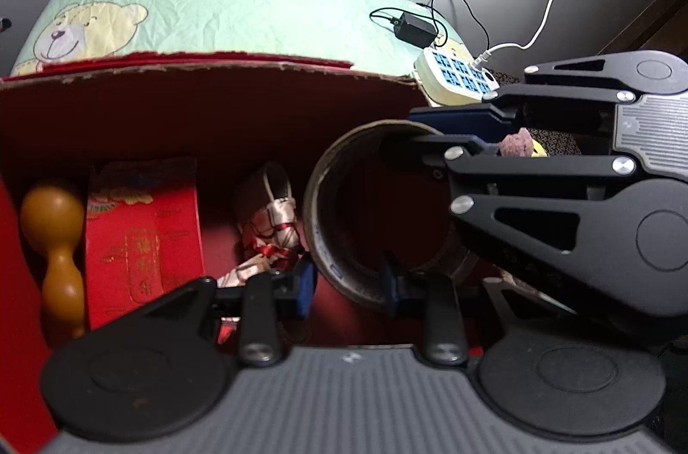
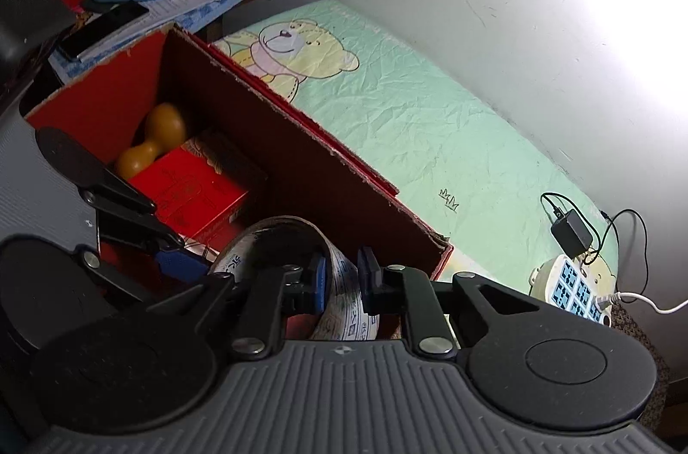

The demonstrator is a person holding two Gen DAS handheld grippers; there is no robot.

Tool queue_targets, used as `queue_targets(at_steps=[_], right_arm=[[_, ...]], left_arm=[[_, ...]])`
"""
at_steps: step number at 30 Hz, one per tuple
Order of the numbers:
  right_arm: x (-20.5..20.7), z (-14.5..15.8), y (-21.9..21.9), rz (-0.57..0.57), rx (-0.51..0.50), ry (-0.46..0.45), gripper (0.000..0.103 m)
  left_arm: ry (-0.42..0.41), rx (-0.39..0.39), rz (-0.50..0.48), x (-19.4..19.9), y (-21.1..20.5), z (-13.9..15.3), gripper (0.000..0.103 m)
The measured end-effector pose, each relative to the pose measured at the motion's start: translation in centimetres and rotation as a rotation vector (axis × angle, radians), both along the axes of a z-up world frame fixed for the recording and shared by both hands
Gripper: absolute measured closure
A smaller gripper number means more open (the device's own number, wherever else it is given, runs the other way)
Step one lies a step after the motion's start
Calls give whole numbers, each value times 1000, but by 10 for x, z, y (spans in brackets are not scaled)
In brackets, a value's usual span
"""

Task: Organize objects
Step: 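Carry the tape roll over the cardboard box with the right gripper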

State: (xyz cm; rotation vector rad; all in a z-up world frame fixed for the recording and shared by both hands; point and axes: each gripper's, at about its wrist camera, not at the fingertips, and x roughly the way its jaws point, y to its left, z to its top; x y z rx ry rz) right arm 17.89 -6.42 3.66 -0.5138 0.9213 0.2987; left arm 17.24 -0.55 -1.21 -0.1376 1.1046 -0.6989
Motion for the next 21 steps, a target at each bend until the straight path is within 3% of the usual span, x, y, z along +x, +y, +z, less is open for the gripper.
queue_targets(at_steps=[9, 16, 19, 21], right_arm=[[17, -31, 13, 18, -116, 126, 89], [31, -51, 5, -49, -41, 158, 89], [34, -58, 4, -77, -46, 99, 89], [38, -60, 1, -101, 7, 90, 87]], left_arm=[[100, 15, -1, 11, 11, -28, 60], [118, 73, 10, 17, 11, -36, 60], [142, 84, 6, 19, 11, -39, 54], [127, 101, 12, 18, 11, -37, 49]])
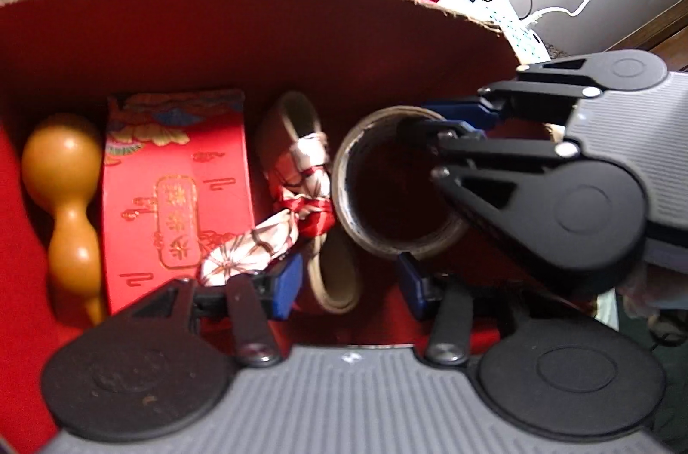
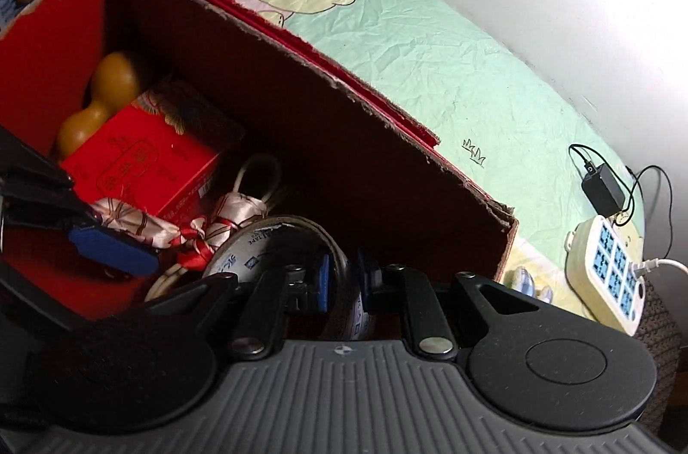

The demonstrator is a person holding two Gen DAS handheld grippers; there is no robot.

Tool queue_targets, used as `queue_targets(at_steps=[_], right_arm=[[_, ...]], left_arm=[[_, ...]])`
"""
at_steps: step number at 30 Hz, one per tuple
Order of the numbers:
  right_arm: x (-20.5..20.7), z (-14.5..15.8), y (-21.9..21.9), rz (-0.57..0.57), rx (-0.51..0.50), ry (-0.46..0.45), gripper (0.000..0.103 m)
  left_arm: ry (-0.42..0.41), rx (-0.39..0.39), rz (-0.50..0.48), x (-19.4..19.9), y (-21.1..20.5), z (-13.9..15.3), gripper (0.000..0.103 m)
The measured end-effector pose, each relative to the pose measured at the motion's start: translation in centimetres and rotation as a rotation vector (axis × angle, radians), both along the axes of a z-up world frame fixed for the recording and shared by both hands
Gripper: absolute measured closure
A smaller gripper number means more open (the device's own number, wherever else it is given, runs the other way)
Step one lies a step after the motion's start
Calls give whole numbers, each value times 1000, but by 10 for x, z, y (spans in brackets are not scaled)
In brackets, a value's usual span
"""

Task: Organize objects
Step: 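Carry the tape roll over the cardboard box with the right gripper, then lower the tape roll into the box beside the ribbon bag and open the right gripper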

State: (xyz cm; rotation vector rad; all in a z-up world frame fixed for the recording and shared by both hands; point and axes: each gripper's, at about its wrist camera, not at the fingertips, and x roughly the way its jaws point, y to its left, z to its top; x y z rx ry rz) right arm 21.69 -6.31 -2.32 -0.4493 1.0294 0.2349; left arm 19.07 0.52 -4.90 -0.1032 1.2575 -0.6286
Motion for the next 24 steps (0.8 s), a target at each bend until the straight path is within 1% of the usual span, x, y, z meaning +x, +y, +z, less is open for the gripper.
queue_targets(at_steps=[2, 4, 6, 10, 13, 15, 18, 19, 24], right_arm=[[4, -1, -2, -21, 40, -9, 88], [8, -1, -5, -42, 94, -21, 88], [13, -1, -7, -64, 105, -7, 88], [16, 0, -11, -69, 121, 2, 88], [16, 1, -14, -68, 128, -5, 83], [16, 3, -17, -69, 144, -15, 82], [15, 9, -19, -70, 155, -53, 77], [15, 13, -21, -74, 174, -64, 73], [10, 27, -33, -114, 297, -68, 73]], left_arm=[[-16, 20, 9, -1, 0, 1, 45], [-21, 42, 17, -1, 1, 1, 45], [-21, 39, 19, -1, 3, 1, 45], [-18, 46, 27, 1, 2, 0, 45], [-34, 72, 24, -1, -1, 0, 45], [-47, 88, 24, -1, -2, 0, 45], [-64, 99, 19, -3, -2, 2, 45], [-68, 99, 18, -3, -2, 2, 45], [-83, 112, 14, -6, 0, 2, 44]])
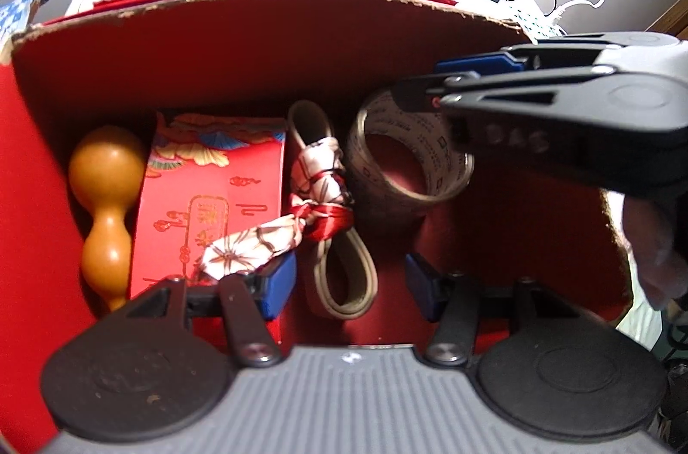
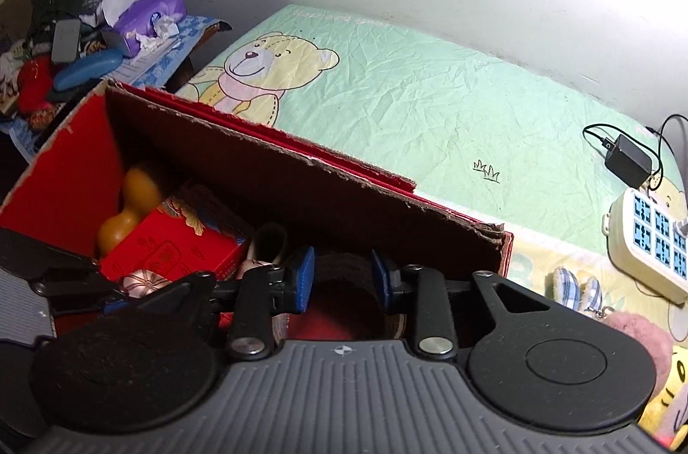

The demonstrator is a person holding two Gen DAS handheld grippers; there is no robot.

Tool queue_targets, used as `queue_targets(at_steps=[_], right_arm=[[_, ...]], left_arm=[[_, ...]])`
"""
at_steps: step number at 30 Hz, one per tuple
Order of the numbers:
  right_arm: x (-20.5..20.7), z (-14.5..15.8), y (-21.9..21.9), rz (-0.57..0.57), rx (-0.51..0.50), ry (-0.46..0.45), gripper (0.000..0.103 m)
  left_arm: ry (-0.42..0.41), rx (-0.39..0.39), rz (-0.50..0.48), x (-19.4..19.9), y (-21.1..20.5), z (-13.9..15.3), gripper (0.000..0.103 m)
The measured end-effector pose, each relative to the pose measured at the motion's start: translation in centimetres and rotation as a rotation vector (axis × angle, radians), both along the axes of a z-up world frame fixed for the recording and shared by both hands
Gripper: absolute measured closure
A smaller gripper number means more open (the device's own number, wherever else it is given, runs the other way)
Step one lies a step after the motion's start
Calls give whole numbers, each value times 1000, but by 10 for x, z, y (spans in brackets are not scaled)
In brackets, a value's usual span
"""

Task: Organize objects
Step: 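Lower the tape roll into the box beside the ribbon bag and open the right gripper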

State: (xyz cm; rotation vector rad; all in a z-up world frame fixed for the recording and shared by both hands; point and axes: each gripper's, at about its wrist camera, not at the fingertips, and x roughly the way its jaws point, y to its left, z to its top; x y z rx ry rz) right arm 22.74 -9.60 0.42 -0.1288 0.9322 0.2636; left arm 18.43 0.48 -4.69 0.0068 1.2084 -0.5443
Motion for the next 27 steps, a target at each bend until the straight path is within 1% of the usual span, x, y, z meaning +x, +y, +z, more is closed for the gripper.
queue_targets(at_steps=[6, 10, 12, 14, 15, 18, 20, 25, 27], right_arm=[[-26, 6, -2, 47, 42, 52, 74], [-33, 0, 3, 82, 42, 90, 74], [-33, -5, 7, 85, 42, 111, 74], [-33, -8, 5, 71, 55, 125, 74], [-32, -9, 4, 62, 63, 132, 74], [-28, -12, 3, 30, 92, 158, 74], [-27, -13, 2, 8, 119, 177, 74], [-26, -18, -1, -54, 188, 227, 74], [-25, -19, -1, -73, 212, 235, 76]], left_arm=[[-41, 18, -9, -6, -2, 4, 44], [-57, 27, -7, -10, 0, 7, 43], [-82, 57, 4, -11, 0, 9, 39], [-106, 95, 6, -12, -2, 9, 38], [-108, 101, 8, -13, -2, 8, 38], [-111, 98, 11, -12, -3, 8, 38], [-118, 105, 10, -15, 6, 10, 38], [-120, 111, 14, -14, 4, 10, 37], [-126, 117, 13, -14, 4, 10, 36]])
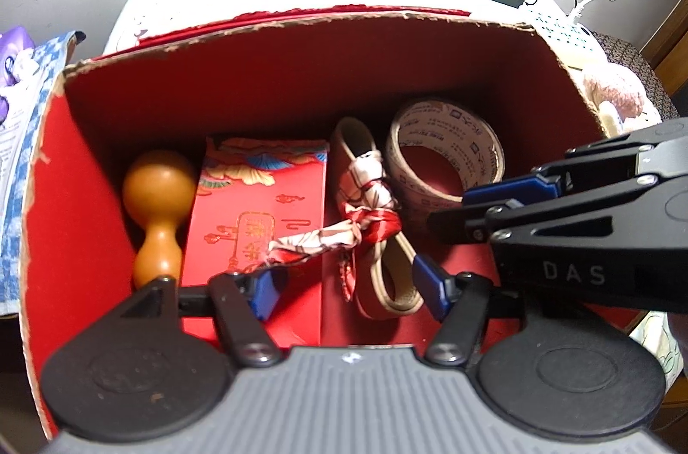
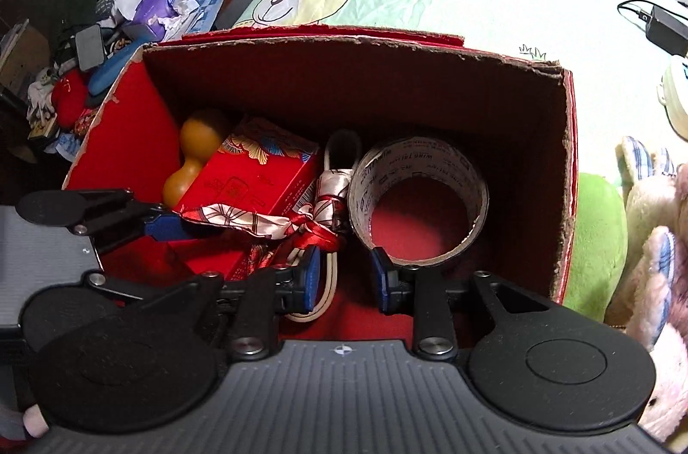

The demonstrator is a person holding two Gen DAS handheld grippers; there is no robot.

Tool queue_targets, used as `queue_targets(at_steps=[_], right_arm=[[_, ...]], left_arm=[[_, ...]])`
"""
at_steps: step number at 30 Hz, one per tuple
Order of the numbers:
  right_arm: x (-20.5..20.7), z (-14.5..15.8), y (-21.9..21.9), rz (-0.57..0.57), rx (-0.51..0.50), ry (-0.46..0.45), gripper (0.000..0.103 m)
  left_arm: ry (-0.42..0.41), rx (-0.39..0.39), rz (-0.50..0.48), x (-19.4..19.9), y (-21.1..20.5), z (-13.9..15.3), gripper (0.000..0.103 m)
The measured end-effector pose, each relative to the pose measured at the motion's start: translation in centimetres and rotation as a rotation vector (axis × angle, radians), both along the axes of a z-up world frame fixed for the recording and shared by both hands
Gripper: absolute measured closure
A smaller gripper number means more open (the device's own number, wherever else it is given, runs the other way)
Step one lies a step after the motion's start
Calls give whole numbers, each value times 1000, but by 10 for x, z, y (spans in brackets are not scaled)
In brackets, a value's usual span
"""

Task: Organize objects
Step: 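Lower the tape roll into the box beside the ribbon bag and open the right gripper, then withdraw the right gripper up and back out of the box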

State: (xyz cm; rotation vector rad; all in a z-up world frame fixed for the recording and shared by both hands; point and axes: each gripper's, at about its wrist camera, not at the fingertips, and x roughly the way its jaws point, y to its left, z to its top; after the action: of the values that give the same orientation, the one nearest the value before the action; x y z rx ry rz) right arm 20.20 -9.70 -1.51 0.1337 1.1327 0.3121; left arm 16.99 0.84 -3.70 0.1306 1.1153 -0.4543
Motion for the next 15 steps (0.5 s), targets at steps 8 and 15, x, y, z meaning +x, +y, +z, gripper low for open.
queue_targets(at_steps=[8, 15], right_arm=[[-1, 0, 0, -66, 35, -56, 77], [-13, 8, 4, -88, 6, -147, 76]], left_arm=[[-14, 3, -2, -1, 1, 0, 30], [-22, 11, -7, -2, 0, 0, 30]])
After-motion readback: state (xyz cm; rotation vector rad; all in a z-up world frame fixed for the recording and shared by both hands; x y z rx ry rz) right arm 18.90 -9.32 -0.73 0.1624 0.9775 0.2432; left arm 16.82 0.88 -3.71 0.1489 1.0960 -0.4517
